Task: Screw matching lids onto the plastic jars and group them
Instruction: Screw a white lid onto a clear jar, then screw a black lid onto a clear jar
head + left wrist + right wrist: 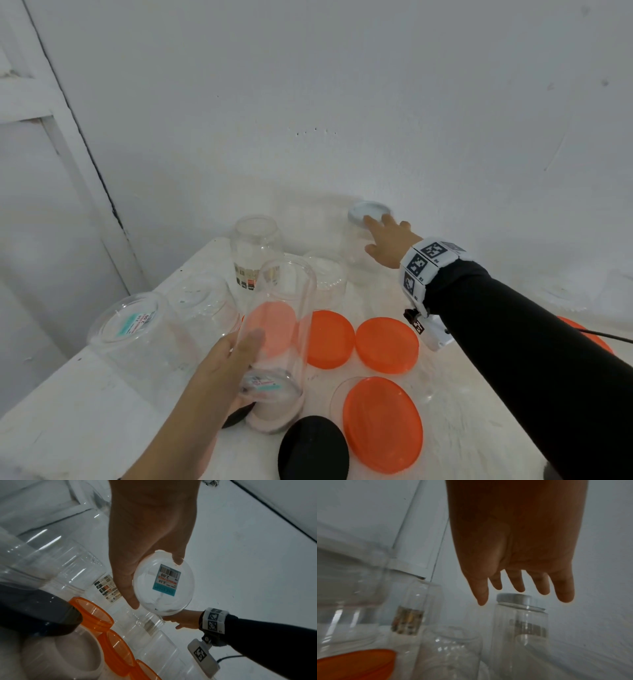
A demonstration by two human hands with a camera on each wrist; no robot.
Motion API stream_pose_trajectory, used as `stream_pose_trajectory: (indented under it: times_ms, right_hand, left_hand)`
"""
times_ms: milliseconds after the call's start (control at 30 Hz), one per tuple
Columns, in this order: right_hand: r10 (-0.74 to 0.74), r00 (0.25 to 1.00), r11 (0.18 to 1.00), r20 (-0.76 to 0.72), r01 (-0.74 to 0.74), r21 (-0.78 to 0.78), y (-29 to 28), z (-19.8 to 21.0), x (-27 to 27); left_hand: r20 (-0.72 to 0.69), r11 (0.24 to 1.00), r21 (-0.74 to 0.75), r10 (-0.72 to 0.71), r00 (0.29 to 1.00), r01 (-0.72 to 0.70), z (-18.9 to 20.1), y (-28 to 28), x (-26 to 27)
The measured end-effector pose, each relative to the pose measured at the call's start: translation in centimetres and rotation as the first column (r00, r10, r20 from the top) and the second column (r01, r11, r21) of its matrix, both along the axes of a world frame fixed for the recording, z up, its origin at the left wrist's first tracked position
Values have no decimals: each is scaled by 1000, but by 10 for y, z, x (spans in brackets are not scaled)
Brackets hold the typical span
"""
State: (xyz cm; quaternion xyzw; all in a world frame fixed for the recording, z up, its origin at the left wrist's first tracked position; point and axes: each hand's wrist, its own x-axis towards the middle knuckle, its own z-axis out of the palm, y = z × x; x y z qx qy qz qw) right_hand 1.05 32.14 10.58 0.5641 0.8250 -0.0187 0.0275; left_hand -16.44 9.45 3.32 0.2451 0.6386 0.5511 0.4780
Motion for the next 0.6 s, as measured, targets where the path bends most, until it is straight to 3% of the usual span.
stream_pose_trajectory:
  times_ms: [100, 233, 467, 600]
  right_hand:
    - [109, 990, 994, 84, -111, 13, -23, -5, 2]
    - [327, 933, 945, 147, -321, -63, -68, -29, 2]
    - [556, 829, 775, 61, -491, -398, -144, -68, -1]
    - [622, 782, 725, 44, -554, -409, -174, -82, -3]
  left_hand:
    - [108, 999, 28, 34, 994, -37, 1, -4, 3]
    - [139, 982, 176, -96, 986, 71, 5, -23, 8]
    - [233, 973, 229, -87, 969, 33, 8, -34, 13]
    - [216, 959, 282, -86, 973, 22, 4, -41, 10]
